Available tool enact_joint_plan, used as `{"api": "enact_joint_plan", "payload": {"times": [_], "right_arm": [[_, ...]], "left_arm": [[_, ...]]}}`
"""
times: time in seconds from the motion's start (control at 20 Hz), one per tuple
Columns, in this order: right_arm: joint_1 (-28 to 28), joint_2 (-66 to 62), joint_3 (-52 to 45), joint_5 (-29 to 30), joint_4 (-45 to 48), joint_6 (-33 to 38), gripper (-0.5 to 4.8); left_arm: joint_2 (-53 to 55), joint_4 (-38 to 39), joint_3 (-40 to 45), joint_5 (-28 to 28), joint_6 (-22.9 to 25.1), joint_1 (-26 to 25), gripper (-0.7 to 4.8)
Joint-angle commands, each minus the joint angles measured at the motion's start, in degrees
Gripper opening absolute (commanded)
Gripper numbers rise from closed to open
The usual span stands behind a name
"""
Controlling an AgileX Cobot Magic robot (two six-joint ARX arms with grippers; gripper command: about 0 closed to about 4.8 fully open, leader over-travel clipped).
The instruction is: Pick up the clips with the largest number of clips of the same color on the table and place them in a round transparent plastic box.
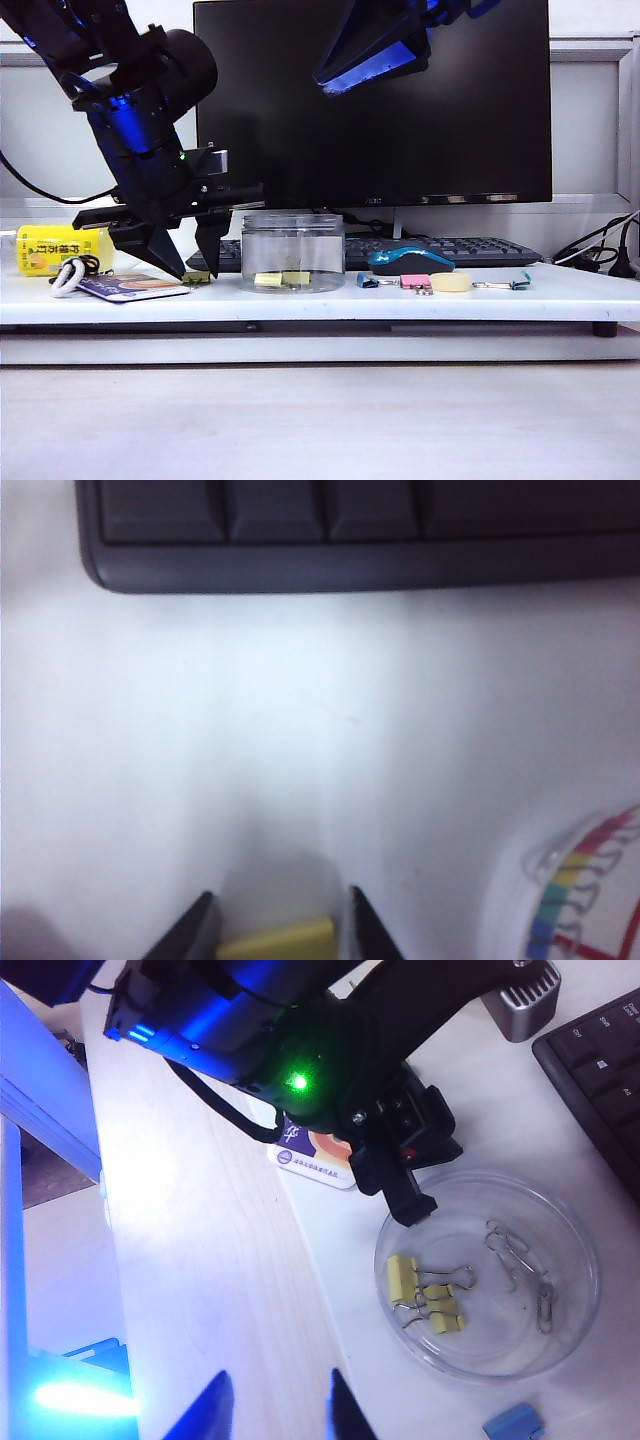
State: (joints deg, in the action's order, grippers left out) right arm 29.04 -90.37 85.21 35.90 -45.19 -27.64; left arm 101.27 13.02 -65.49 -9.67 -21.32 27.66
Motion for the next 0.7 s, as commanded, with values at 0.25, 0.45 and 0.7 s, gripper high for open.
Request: {"api": "enact_joint_plan", "payload": {"times": [0.25,0.45,0.7], "right_arm": [[0.0,0.3,0.1,0.5,-0.1,0.3,1.26],[0.0,0.3,0.1,0.5,-0.3,0.3,1.26],[0.0,0.3,0.1,0.5,-0.5,0.3,1.26]], "left_arm": [[-3.3,0.3,0.1,0.2,1.4,0.0,0.83],[-3.5,1.8,0.1,0.5,1.4,0.0,2.25],[-3.5,3.1,0.1,0.7,1.4,0.0,2.25]]}}
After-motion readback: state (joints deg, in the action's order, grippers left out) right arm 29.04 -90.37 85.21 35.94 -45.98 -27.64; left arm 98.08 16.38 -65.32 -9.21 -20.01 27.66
